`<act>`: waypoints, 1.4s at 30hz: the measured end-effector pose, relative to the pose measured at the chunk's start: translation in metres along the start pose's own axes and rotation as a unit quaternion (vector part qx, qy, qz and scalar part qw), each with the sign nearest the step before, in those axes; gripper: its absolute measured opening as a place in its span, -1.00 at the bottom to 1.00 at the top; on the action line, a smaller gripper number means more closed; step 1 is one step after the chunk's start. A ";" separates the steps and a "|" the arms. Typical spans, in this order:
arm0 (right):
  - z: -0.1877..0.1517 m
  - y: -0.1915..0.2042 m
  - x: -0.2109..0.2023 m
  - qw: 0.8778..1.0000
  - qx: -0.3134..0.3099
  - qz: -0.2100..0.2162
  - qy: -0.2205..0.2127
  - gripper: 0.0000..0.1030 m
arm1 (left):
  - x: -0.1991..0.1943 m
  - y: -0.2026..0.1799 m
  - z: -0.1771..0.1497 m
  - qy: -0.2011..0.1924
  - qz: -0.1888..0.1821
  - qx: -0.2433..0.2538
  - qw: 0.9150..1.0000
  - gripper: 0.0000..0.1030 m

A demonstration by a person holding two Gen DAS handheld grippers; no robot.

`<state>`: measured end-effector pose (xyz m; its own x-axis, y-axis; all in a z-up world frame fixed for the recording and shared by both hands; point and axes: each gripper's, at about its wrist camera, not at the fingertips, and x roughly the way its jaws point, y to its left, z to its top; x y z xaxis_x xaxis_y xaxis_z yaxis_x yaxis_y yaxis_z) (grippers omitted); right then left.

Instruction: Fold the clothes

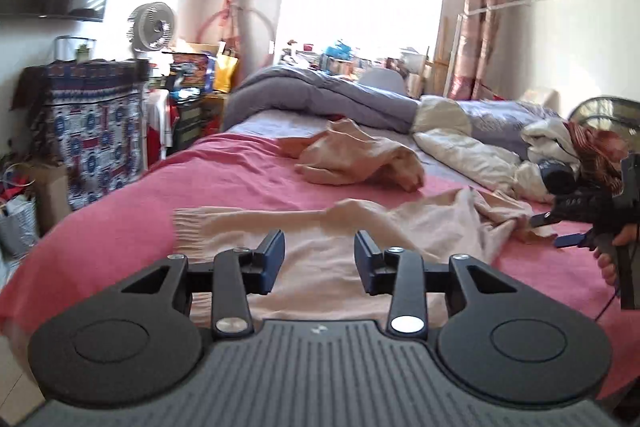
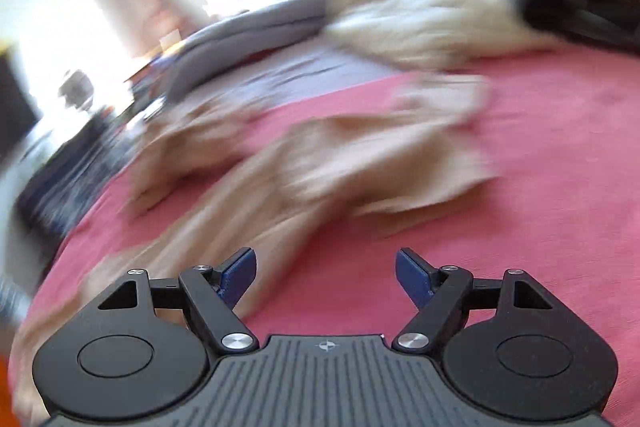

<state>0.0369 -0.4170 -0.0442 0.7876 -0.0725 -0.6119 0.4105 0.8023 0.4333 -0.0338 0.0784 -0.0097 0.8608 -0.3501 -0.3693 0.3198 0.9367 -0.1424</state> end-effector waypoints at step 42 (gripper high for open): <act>0.098 -0.045 0.059 0.997 0.059 0.031 -0.028 0.33 | 0.055 -0.014 -0.038 0.081 0.043 -0.002 0.996 -0.10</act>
<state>0.1095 -0.5148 -0.0349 0.8363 -0.0613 -0.5448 0.4093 0.7309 0.5462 -0.0065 0.0456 -0.0630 0.8094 -0.2644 -0.5244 0.2457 0.9635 -0.1065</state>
